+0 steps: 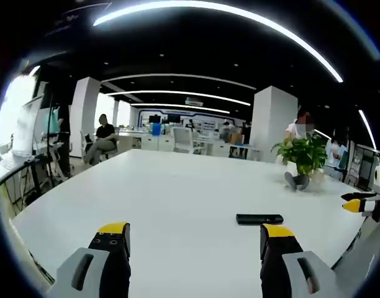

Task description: Press the specified remote control buttons in sequence, fully releasing each button before pressing the next.

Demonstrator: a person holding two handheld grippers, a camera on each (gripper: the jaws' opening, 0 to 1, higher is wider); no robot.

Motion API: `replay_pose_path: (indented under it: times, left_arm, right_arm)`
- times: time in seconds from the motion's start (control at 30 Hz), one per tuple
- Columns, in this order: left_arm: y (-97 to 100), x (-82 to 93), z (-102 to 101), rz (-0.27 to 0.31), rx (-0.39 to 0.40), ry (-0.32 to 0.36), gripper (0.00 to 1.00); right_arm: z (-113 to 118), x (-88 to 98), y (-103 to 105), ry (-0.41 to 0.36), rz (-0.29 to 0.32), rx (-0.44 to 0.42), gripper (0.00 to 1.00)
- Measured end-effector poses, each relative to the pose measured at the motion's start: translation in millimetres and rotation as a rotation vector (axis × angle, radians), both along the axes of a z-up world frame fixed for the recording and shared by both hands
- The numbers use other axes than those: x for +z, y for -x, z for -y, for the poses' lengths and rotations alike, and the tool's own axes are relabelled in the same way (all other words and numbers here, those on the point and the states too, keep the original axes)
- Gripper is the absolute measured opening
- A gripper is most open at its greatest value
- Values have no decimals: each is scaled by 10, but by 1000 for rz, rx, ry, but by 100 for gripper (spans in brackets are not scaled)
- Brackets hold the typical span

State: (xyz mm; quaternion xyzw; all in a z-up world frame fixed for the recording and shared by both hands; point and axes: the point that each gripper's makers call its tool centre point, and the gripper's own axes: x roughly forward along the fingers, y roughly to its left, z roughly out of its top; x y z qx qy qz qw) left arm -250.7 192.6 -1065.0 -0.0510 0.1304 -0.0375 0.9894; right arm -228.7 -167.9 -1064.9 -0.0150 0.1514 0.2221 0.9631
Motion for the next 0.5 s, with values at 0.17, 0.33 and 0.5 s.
replay_pose_path:
  times: [0.17,0.33,0.5]
  left_arm:
    - [1,6,-5,4,1,3,89]
    - [-3,0,-6,1,-2,-1,88]
    - [-8,1,1,2,-6,7,88]
  right_arm:
    - [-7,-5,3,10,1,4,77]
    - [-12,-8,12,10,-2,3,77]
    - [-21,16,23,-3,4,3,77]
